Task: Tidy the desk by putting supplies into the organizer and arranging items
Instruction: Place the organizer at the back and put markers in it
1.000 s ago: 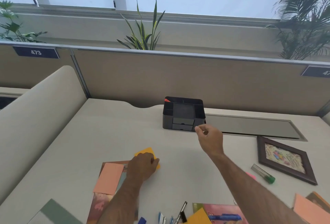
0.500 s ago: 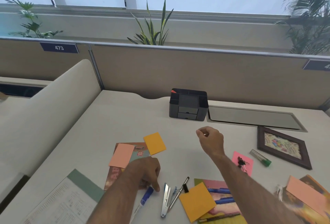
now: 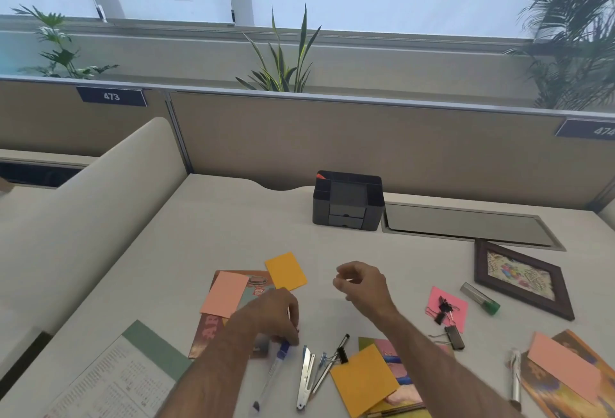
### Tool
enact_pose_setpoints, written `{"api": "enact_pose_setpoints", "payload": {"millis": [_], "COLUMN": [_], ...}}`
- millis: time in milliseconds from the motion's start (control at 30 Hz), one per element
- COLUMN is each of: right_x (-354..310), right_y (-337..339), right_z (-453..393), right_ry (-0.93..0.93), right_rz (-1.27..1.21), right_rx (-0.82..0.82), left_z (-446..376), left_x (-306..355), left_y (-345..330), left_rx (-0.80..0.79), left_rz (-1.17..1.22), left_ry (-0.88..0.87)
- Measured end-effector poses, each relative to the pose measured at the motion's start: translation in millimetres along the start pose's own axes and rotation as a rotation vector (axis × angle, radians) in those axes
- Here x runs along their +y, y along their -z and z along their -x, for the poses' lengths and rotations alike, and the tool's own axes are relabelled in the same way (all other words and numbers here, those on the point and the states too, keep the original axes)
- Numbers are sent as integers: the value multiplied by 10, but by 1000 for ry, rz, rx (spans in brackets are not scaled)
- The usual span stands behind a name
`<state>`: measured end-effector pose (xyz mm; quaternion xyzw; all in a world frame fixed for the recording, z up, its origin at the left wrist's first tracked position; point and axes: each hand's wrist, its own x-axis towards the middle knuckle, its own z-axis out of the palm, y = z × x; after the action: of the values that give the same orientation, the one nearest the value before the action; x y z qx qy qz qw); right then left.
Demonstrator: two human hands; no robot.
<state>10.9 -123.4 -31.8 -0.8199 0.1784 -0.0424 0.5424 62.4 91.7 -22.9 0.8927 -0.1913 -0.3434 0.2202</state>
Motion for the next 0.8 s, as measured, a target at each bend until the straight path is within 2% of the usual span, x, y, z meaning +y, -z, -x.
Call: {"api": "enact_pose_setpoints", "payload": {"millis": [133,233,433,567,700,800], "right_x": [-51,-122,-251,-336,-444,-626], "right_y": [-75,-167,-277,-160,65,209], "right_z": [-10,-44,-217,-460,-843,-1117], "right_ry": [6,43,101,89,179,271], "right_rz": [-109,-100,-47,-105,-29,-8], "right_rx": [-221,-296,-70,38,155,261], "left_z": [-118,-227,-466,-629,-873,-1051], "left_x": [252,477,716,628,306,63], "left_y": [277,426,465,366,184,2], "left_rx": [239,454,694,795,741,706], "left_rz": [131,150,238,345,48,-178], "left_ry": [-122,-215,-396,-389,-288,-312]}}
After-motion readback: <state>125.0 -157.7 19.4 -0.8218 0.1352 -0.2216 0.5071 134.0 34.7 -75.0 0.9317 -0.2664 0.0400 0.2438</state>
